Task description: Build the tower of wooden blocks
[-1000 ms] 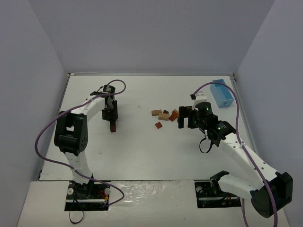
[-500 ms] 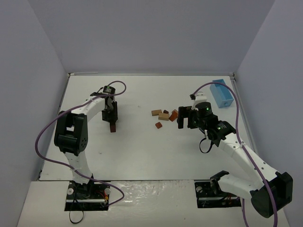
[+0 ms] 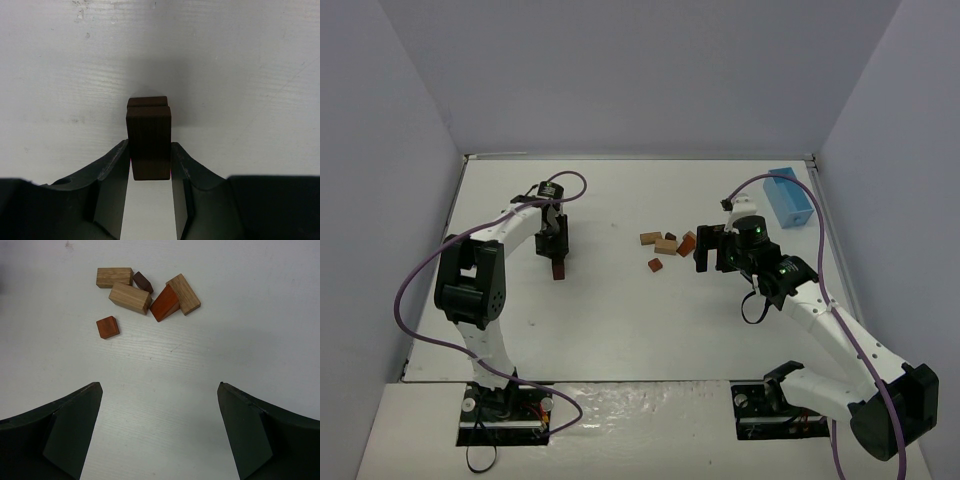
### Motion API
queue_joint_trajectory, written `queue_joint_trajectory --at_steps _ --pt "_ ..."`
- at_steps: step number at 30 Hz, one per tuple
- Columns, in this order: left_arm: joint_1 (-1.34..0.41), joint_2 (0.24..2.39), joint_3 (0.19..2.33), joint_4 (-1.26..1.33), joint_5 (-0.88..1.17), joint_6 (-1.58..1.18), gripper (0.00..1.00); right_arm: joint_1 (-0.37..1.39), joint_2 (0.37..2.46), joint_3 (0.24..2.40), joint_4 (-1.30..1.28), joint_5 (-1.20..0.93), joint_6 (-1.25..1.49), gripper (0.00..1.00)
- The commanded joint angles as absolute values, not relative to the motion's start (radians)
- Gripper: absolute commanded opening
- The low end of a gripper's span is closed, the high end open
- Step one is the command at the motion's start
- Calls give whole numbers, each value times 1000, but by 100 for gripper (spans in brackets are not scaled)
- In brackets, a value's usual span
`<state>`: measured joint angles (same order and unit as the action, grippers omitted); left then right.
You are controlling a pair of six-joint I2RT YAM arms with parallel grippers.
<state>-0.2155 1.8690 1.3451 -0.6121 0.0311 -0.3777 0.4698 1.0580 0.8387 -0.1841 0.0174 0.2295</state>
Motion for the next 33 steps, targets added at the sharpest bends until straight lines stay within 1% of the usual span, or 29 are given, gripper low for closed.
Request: queue_joint_trajectory --at_steps 1,5,7,10,14,19,24,26,27,28,31,33 --pt "-208 1802 1346 -591 38 -386 30 463 1035 850 -150 12 213 97" --pt "-207 1796 1349 -593 37 -389 45 463 1038 851 -150 10 212 97" --pt "-209 1793 1350 -592 41 -392 50 463 1037 853 -149 9 212 97" --pt "-207 1786 1353 -595 43 -396 55 463 1039 856 -149 9 212 98" --pt "-207 1750 1378 -614 34 -399 57 463 1052 868 -150 9 212 97" --pt "-207 1654 1422 -649 24 -416 57 463 1098 903 -150 -20 215 97" --pt "-209 1500 1432 -678 9 -429 57 463 1222 977 -150 -57 203 94" --pt "-209 1414 1390 -678 8 -430 58 463 1336 1028 -152 -92 189 91" --pt "-209 1387 1373 -678 8 -428 58 463 1341 1046 -150 -99 186 90" --pt "-207 1364 1354 -677 5 -425 58 465 1392 1079 -150 -107 186 90" --pt "-207 1275 1272 -684 -12 -418 59 474 1494 1139 -148 -97 208 86" --pt "-206 1236 1234 -693 -2 -414 59 495 1579 1182 -147 -67 229 86"
